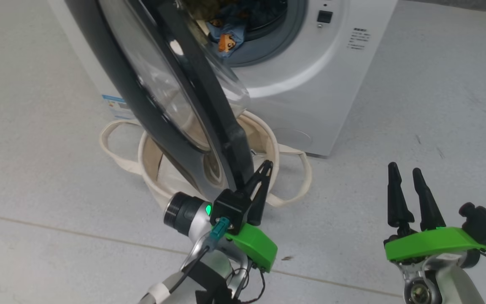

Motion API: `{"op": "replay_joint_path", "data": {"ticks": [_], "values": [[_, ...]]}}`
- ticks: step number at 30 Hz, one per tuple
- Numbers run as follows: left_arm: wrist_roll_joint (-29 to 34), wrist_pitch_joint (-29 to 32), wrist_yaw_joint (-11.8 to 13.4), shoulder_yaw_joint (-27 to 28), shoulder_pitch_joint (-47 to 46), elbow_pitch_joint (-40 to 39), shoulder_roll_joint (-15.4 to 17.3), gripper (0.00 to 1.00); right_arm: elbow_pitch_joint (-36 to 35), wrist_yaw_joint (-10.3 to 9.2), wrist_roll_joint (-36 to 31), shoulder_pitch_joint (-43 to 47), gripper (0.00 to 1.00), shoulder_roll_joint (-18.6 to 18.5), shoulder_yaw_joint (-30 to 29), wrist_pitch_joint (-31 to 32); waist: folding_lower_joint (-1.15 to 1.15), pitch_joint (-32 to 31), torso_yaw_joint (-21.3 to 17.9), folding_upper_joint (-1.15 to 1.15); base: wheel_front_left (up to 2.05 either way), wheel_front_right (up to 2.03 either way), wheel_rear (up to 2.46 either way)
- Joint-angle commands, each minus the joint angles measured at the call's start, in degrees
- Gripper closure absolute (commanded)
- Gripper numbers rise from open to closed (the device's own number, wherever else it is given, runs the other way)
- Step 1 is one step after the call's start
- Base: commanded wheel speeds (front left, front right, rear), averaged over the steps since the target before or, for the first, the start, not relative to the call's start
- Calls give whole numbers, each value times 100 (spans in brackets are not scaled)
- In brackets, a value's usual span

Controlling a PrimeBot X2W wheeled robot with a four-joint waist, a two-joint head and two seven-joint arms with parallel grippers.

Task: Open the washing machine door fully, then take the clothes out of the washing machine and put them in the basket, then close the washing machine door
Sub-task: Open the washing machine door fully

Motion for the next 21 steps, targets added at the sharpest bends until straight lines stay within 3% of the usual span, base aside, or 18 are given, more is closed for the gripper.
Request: {"op": "replay_joint_path", "data": {"ticks": [1,11,21], "values": [[-56,-73,51,163,-281,-95,29,100,-216,1,-23,-108,0,5,146,-70,0,2,70,0,0,0,0],[-150,-171,181,-18,-233,18,29,100,-249,1,-35,-35,0,5,165,-70,0,9,537,0,0,0,0],[-221,-205,278,-141,-61,-12,29,100,-185,1,-105,20,0,5,210,-70,0,-146,1281,0,0,0,0]]}}
